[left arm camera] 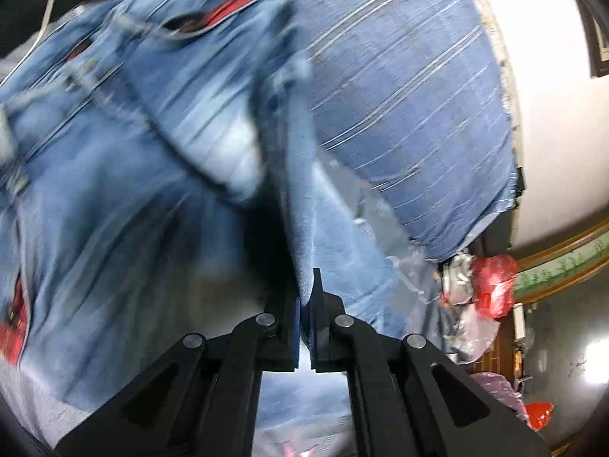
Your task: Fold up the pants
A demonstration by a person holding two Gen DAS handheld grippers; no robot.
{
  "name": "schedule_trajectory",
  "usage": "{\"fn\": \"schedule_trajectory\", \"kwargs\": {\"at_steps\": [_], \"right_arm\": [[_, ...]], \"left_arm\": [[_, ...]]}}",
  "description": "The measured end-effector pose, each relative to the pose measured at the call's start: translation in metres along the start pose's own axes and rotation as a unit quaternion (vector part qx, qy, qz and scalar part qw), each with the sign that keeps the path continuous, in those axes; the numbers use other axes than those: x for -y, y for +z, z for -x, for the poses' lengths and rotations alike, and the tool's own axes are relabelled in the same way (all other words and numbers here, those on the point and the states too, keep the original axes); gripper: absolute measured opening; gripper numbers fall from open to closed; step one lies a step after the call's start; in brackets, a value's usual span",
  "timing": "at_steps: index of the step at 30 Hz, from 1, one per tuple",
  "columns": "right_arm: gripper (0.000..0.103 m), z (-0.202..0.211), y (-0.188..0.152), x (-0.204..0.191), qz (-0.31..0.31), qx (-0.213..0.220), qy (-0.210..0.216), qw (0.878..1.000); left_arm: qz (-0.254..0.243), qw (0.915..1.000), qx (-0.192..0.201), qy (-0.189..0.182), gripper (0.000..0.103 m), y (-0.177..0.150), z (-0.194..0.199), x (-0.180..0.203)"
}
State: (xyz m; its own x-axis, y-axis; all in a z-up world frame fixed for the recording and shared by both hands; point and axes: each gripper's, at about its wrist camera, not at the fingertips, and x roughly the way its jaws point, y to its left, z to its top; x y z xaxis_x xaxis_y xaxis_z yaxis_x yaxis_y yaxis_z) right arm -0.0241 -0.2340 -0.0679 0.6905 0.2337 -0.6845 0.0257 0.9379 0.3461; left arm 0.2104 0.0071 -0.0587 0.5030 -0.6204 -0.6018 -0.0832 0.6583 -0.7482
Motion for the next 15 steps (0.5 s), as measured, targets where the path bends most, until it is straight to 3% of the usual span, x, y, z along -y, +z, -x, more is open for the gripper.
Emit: {"fn": "schedule_trajectory", "kwargs": {"at_steps": [4,10,12,14,15], "right_arm": [[0.004,-0.002,-0.003,-0.008,0.012,0.003,-0.013,1.0],[0.005,0.01,-0.004,-0.008,0.005,0.027,0.001,1.0],[0.005,0.01,-0.007,-0.007,0.006,0.023,-0.007,1.0],[0.005,0.005,-0.011,-0.004,0.002,0.008,-0.011,1.0],[0.005,0.003,-0.012,-0.004,0.003,0.003,-0.015,1.0]], "left_arm": [[-0.002,1.0,-0.001,0.009,0.004,-0.003,0.002,-0.005],[0.013,0.9996,-0.006,-0.025,0.005,-0.005,0.015,-0.01],[0.019,0.9995,-0.007,-0.023,0.01,-0.005,0.017,-0.012],[0.019,0.9996,-0.005,-0.019,0.02,-0.002,0.02,-0.012],[0.02,0.9996,-0.003,-0.017,0.03,0.0,0.023,-0.013]]}}
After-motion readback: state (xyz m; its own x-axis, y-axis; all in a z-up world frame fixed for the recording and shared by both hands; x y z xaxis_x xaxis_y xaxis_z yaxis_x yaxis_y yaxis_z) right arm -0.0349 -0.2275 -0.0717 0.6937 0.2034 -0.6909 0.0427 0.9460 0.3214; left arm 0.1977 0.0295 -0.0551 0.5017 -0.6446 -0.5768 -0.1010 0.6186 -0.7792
